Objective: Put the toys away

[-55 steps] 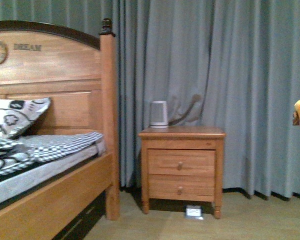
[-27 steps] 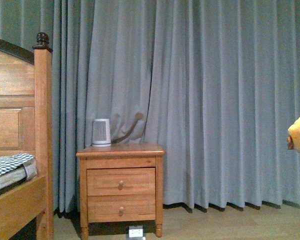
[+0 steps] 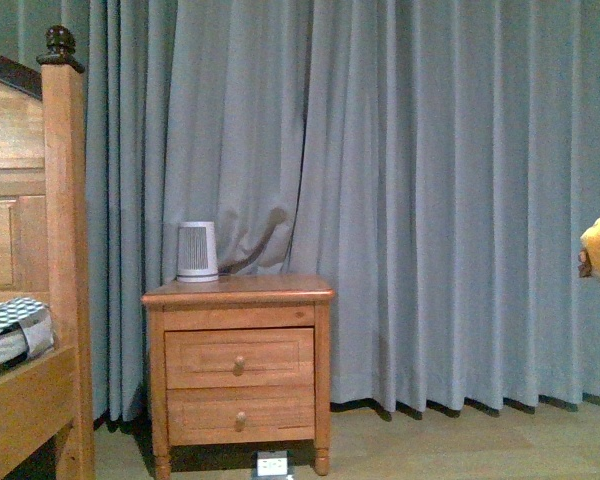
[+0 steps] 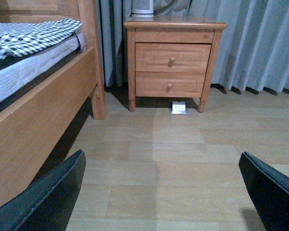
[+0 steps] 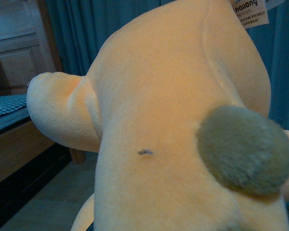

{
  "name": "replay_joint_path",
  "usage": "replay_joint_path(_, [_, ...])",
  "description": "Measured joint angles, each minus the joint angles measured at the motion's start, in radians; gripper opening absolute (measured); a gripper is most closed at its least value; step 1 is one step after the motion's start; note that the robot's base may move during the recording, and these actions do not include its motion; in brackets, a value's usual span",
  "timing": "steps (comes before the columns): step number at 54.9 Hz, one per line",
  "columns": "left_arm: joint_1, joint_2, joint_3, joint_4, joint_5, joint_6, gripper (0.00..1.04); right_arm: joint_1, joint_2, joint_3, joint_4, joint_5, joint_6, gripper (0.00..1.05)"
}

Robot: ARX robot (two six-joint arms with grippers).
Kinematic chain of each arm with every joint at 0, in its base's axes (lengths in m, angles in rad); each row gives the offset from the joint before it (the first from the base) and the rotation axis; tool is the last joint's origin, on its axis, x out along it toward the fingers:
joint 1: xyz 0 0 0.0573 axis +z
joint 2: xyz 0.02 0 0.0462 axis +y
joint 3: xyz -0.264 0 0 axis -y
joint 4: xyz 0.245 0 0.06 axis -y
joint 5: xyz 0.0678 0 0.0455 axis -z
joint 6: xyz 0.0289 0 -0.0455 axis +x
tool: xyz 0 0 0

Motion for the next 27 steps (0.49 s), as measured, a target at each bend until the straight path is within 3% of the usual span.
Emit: replay_joint_path(27, [0.000,0.000,0.000,0.000,0.000,0.000,0.99,0.000,0.000,0.000,0.000,0.003,0.000,0.20])
